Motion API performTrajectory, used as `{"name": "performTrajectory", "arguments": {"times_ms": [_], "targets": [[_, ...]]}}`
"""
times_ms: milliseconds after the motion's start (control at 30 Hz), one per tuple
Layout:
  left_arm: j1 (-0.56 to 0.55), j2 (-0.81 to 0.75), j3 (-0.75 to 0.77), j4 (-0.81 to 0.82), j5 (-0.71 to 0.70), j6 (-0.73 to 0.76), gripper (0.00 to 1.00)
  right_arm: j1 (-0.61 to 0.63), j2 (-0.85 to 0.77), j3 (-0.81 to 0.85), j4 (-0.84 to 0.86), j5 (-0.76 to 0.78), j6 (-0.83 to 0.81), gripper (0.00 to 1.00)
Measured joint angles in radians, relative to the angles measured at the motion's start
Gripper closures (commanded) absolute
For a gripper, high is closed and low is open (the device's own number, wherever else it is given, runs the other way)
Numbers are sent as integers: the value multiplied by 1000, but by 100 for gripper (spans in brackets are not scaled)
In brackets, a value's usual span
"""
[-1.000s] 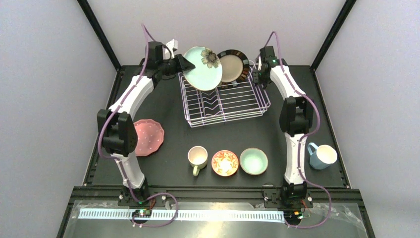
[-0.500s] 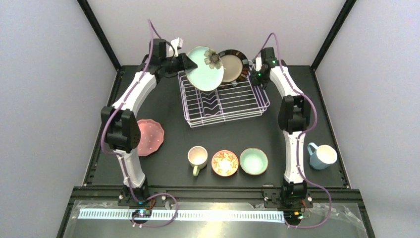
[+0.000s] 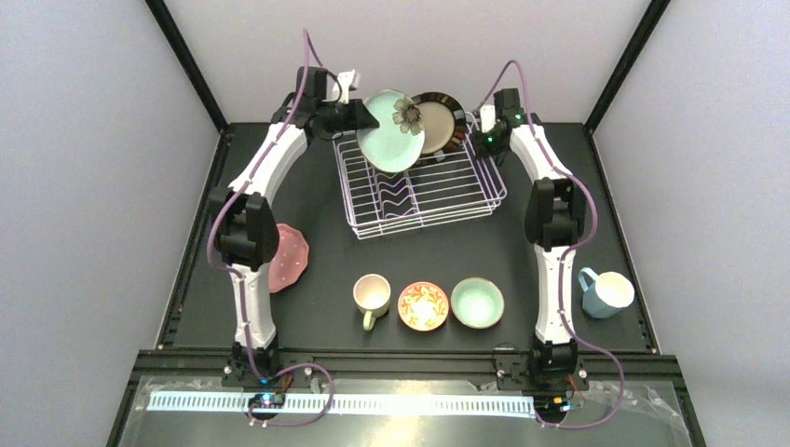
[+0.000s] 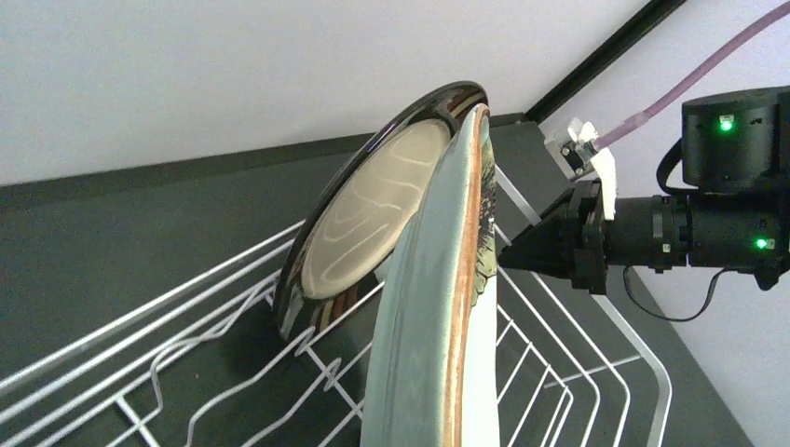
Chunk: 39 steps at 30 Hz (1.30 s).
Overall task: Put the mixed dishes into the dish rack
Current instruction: Move the dish rack to the center of the board.
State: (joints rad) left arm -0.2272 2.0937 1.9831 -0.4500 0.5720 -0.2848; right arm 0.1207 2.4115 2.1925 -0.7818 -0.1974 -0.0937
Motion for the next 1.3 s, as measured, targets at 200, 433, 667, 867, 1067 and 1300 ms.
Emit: {"name": "performTrajectory", "arguments": {"times_ms": [200,433,667,867,1067,1300], "targets": [[-13,35,77,-35,1,65,99,-8,5,1,17,-59,-37,79],[-26,63,128,-61,-5,155,99,-10,33,45,8,-145,-61,85],[-56,63,129,-89,-42,236,98,-6,30,31,26,-181,-79,87],[-97,63,129,-105,-91,309,99,-3,16,2,51,-193,-98,87],[-139,63,137,-131,-170,379,99,-2,15,-2,55,-206,-118,85],[-188,64,141,-128,-311,440,99,-1,-2,-36,90,-204,-152,54]]}}
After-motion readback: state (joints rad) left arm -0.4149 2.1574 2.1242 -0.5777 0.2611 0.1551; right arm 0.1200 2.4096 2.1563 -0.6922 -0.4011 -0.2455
